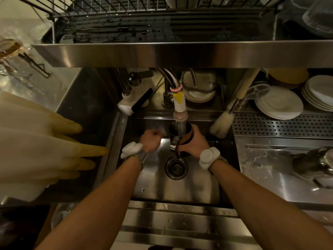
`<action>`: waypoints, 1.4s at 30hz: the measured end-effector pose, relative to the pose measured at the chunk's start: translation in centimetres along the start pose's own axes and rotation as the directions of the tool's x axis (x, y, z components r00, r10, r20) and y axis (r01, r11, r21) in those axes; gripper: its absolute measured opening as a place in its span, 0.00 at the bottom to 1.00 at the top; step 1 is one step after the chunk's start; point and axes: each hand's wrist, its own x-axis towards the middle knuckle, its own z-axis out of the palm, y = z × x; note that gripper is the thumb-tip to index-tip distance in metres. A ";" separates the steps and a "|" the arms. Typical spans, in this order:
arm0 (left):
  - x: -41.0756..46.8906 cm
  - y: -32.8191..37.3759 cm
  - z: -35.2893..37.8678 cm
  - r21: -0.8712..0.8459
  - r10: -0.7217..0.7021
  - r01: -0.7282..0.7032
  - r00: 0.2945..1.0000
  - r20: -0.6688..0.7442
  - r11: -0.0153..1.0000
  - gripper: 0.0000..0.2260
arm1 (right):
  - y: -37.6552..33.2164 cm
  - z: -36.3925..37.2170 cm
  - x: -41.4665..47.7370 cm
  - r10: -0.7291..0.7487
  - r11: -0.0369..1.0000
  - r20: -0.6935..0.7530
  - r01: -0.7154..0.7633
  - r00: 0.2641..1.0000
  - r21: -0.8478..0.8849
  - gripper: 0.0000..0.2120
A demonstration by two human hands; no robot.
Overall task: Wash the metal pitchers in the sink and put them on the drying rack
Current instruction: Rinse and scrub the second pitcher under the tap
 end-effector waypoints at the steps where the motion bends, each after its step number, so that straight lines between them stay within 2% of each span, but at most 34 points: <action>1: -0.4 0.3 0.1 -0.032 0.004 -0.003 1.000 0.025 0.999 0.13 | -0.3 0.2 0.0 0.031 0.999 0.040 -0.030 0.999 -0.015 0.48; 3: -1.3 1.1 0.2 -0.089 -0.005 0.015 0.994 0.111 0.996 0.15 | -0.6 0.4 -0.1 0.119 0.993 0.076 -0.121 0.990 0.016 0.44; 5: -2.5 2.0 0.5 -0.112 -0.072 0.099 0.972 0.224 0.989 0.19 | -0.7 0.3 -0.4 0.239 0.964 0.084 -0.246 0.967 0.099 0.35; 7: -2.9 2.3 1.0 -0.134 -0.112 0.159 0.946 0.303 0.978 0.21 | -0.8 0.4 -0.7 0.375 0.904 0.119 -0.391 0.919 0.171 0.26; 9: -2.9 2.3 1.5 -0.187 -0.116 0.183 0.940 0.320 0.965 0.19 | -0.5 0.6 -0.8 0.456 0.813 0.179 -0.490 0.872 0.316 0.25; 11: -2.7 2.0 1.6 -0.260 -0.149 0.245 0.928 0.340 0.934 0.20 | 0.1 0.8 -0.8 0.454 0.697 0.273 -0.529 0.848 0.483 0.29; 12: -2.6 1.8 1.8 -0.288 -0.170 0.289 0.911 0.375 0.913 0.23 | 0.6 0.8 -0.7 0.427 0.652 0.313 -0.528 0.849 0.544 0.30; 14: -2.4 1.5 2.3 -0.339 -0.168 0.356 0.864 0.474 0.871 0.29 | 0.8 0.8 -0.6 0.379 0.591 0.366 -0.527 0.850 0.611 0.30; 15: -2.2 1.4 2.6 -0.377 -0.139 0.372 0.843 0.519 0.848 0.29 | 0.6 0.9 -0.6 0.369 0.583 0.373 -0.524 0.852 0.621 0.30; 17: -1.9 1.6 3.0 -0.450 -0.086 0.382 0.831 0.550 0.807 0.23 | 0.1 0.9 -0.4 0.369 0.611 0.338 -0.500 0.866 0.614 0.29; 21: -1.5 2.8 2.8 -0.534 -0.095 0.378 0.871 0.481 0.756 0.18 | -1.0 1.0 -0.3 0.431 0.627 0.237 -0.477 0.871 0.615 0.25; 25: -1.3 3.7 2.4 -0.555 -0.210 0.362 0.924 0.319 0.749 0.30 | -1.4 0.7 -0.2 0.497 0.607 0.106 -0.432 0.862 0.667 0.19; 27: -1.2 3.4 2.5 -0.530 -0.255 0.356 0.932 0.256 0.769 0.29 | -1.2 0.5 -0.1 0.481 0.697 -0.053 -0.345 0.875 0.628 0.15; 29: -1.2 3.0 2.7 -0.492 -0.286 0.349 0.937 0.201 0.798 0.23 | -0.9 0.1 0.2 0.352 0.888 -0.281 -0.224 0.893 0.401 0.13; 30: -1.2 2.9 2.8 -0.488 -0.293 0.344 0.939 0.181 0.802 0.23 | -0.9 -0.1 0.1 0.256 0.941 -0.325 -0.159 0.910 0.298 0.12; 31: -1.1 2.8 2.9 -0.491 -0.299 0.339 0.940 0.161 0.802 0.25 | -1.0 -0.1 0.1 0.184 0.966 -0.310 -0.113 0.933 0.235 0.10; 33: -1.1 2.7 2.8 -0.493 -0.321 0.354 0.934 0.154 0.794 0.28 | -1.1 0.0 0.0 0.137 0.972 -0.211 -0.090 0.968 0.217 0.10; 34: -1.2 2.8 2.7 -0.496 -0.327 0.377 0.926 0.188 0.782 0.29 | -1.2 0.1 -0.1 0.139 0.968 -0.161 -0.100 0.977 0.231 0.10; 36: -1.3 3.2 2.6 -0.496 -0.311 0.457 0.884 0.350 0.738 0.30 | -1.4 0.2 -0.1 0.155 0.957 -0.092 -0.126 0.984 0.261 0.11; 38: -1.7 3.5 2.7 -0.474 -0.297 0.520 0.832 0.468 0.711 0.28 | -1.5 0.3 0.1 0.132 0.953 -0.085 -0.102 0.988 0.285 0.11; 40: -1.7 3.6 2.7 -0.467 -0.302 0.541 0.816 0.493 0.700 0.24 | -1.8 0.2 0.4 0.094 0.961 -0.109 -0.062 0.990 0.271 0.12; 42: -1.6 3.6 2.8 -0.490 -0.308 0.545 0.819 0.484 0.681 0.25 | -1.8 -0.3 0.6 0.094 0.975 -0.129 -0.065 0.987 0.213 0.14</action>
